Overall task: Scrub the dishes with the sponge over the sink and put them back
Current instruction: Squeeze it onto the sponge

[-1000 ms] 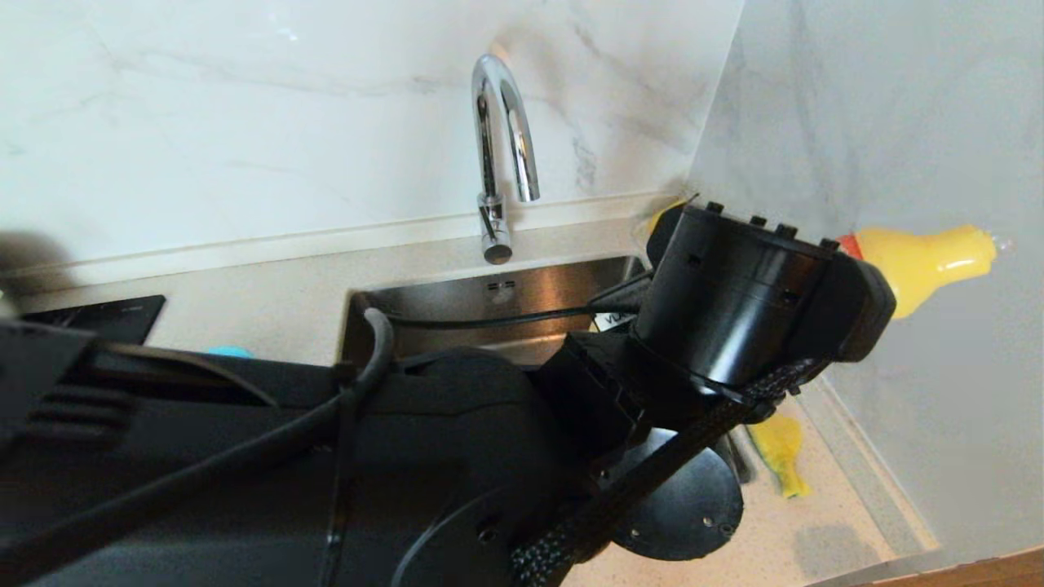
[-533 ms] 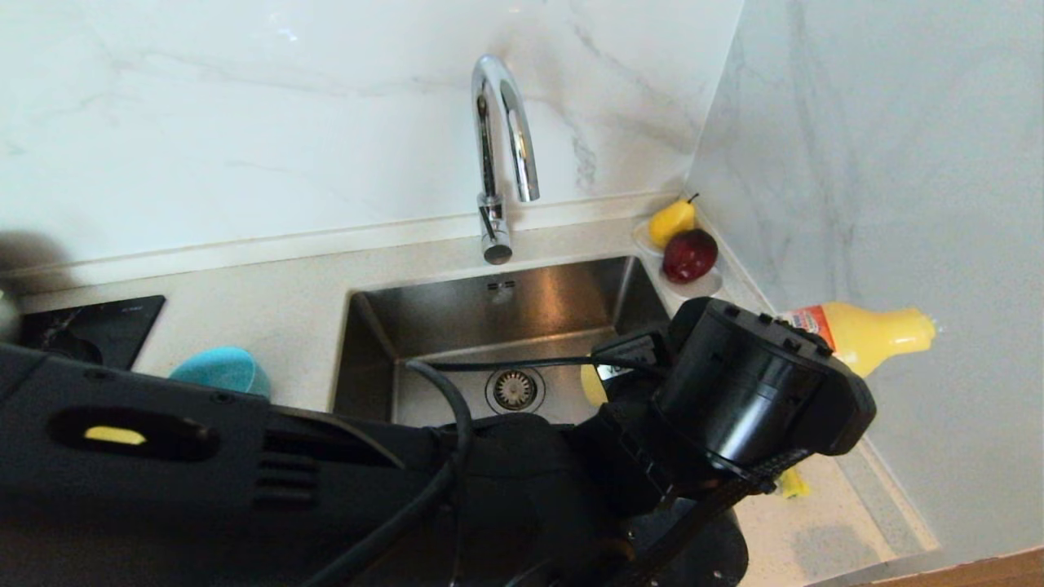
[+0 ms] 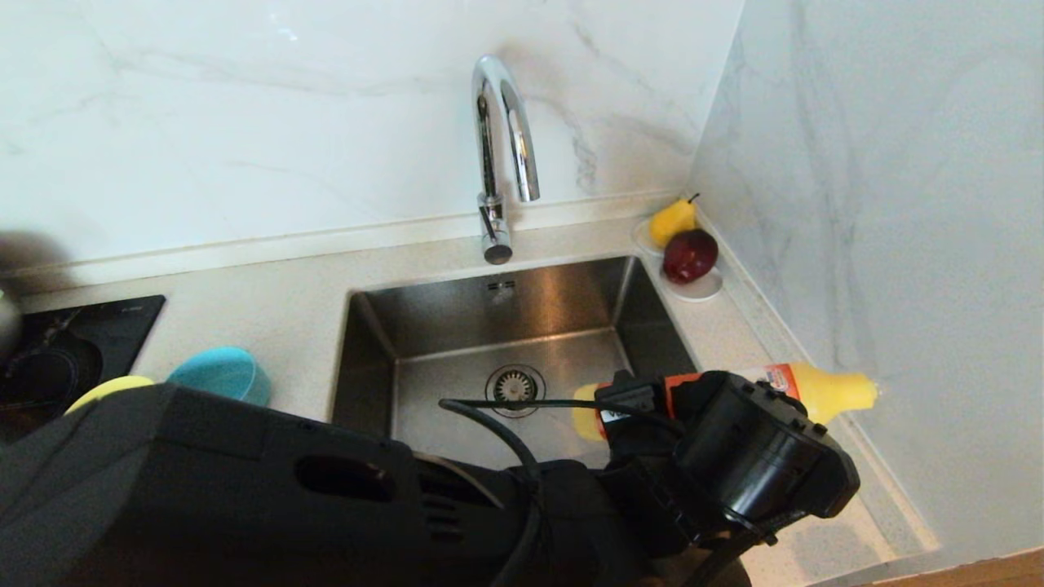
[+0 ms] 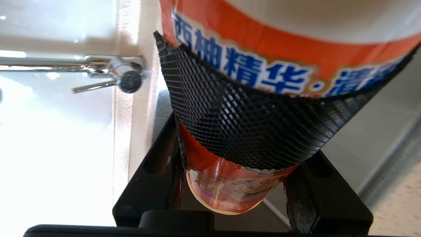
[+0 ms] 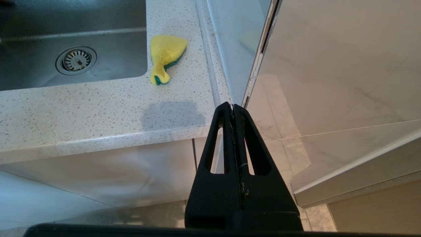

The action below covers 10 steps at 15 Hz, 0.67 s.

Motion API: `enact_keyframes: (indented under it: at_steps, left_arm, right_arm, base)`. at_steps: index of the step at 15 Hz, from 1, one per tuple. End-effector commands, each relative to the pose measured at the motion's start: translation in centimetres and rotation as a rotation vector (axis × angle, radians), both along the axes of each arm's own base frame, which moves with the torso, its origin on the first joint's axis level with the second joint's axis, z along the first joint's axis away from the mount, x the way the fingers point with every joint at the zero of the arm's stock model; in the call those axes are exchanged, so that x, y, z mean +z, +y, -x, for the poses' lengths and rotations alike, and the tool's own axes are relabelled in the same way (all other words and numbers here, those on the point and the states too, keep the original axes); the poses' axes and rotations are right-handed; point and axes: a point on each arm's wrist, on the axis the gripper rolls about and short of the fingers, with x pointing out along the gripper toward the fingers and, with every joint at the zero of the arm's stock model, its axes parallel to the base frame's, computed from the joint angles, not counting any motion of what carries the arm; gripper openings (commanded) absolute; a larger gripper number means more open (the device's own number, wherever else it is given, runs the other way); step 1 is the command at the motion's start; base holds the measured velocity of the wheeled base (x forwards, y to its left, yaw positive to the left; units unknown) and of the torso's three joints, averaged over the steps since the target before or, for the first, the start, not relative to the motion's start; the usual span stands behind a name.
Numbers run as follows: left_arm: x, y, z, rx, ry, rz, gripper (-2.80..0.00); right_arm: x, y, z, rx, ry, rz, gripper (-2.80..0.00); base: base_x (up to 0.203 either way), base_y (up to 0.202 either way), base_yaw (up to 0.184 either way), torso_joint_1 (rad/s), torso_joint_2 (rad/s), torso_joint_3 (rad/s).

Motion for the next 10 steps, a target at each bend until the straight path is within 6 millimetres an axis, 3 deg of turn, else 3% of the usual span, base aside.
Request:
enact_keyframes:
  at_steps: [1,10]
  left_arm:
    - [-2.0,-0.7,-0.3,0.004,0.013,-0.043,-2.8]
    - [-5.1,-2.0,-0.7,0.063,0.004,-0.122,-2.8]
  right_arm:
    - [0.0,0.0,0.0,0.001,0.001,0.0,-2.8]
    - [0.0,0.0,0.0,0.0,0.001,0.0,-2.8]
  base:
    - [0.0,0.0,0.0,0.0,0.0,0.0]
    - [0.0,0.0,0.0,0.0,0.0,0.0]
